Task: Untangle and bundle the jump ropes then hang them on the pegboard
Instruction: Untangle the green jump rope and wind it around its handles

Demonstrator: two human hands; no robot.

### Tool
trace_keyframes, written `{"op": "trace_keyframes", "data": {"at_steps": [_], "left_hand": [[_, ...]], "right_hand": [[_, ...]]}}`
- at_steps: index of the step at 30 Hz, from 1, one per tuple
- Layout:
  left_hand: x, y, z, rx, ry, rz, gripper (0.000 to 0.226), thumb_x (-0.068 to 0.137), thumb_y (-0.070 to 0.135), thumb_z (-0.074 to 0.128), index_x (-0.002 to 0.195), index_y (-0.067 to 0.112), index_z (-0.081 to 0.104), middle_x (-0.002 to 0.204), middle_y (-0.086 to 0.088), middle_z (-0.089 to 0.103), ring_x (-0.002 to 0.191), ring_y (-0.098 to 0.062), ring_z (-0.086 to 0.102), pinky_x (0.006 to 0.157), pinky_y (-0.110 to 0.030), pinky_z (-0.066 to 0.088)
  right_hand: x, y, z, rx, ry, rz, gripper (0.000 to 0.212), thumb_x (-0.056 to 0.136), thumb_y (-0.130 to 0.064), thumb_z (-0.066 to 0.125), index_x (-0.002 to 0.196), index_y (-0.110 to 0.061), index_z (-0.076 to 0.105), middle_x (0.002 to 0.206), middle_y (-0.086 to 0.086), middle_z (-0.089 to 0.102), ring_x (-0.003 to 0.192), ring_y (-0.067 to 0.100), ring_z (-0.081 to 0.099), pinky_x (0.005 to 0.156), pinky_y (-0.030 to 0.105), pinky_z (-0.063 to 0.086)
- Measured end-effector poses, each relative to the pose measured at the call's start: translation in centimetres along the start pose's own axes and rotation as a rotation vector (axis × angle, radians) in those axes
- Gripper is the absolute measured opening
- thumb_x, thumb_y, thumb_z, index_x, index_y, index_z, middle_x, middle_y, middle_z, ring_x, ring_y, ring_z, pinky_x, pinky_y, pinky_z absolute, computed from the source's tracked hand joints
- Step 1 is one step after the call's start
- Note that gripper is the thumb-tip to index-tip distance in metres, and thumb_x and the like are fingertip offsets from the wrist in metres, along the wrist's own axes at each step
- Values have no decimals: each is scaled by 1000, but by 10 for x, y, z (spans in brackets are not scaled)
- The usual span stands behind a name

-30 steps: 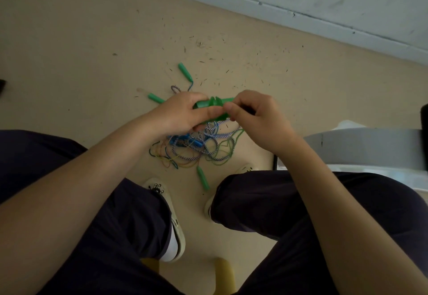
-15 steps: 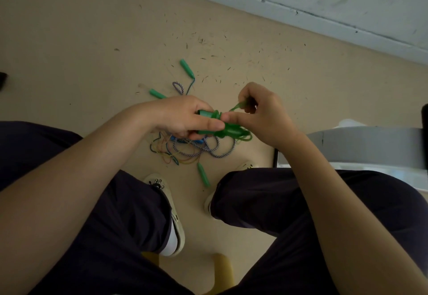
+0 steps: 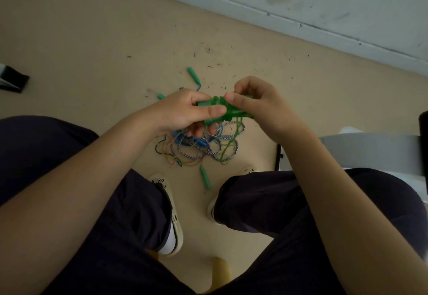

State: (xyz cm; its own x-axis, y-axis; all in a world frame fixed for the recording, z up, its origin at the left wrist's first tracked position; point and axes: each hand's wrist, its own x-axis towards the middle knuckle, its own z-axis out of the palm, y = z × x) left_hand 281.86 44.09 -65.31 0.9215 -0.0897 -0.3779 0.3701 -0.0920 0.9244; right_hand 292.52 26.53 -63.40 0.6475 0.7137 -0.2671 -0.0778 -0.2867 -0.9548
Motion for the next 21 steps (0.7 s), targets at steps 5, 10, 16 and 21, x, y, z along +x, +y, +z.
{"op": "trace_keyframes", "data": {"at_steps": [5,10,16,21], "left_hand": [[-6,14,11,-101,71,40,42,76,48,69,100,13,68,79,-6,75,51,-13,61,41,-21,44],[-3,20,16,-277,218,103,35,78,41,69,95,10,69,77,-5,75,49,-13,60,40,-20,42],[-2,9,10,-244,371,122,43,80,53,68,95,12,68,66,1,69,46,-11,57,39,-19,40],[0,2,11,-109,460,121,38,91,55,63,80,19,62,58,4,62,42,-10,51,38,-21,38]], "right_hand": [[-2,-9,3,340,-82,28,14,86,-21,67,87,-8,61,73,0,67,67,14,64,65,24,52],[-6,-14,-2,462,-117,-9,19,90,-26,60,103,-16,68,103,5,70,98,20,65,85,35,54],[-8,-4,15,49,19,34,26,100,-35,54,108,-11,60,65,-3,55,50,10,45,48,24,37],[-5,7,32,-366,50,11,10,103,-22,48,101,-20,58,67,-10,49,56,3,46,57,24,40]]}}
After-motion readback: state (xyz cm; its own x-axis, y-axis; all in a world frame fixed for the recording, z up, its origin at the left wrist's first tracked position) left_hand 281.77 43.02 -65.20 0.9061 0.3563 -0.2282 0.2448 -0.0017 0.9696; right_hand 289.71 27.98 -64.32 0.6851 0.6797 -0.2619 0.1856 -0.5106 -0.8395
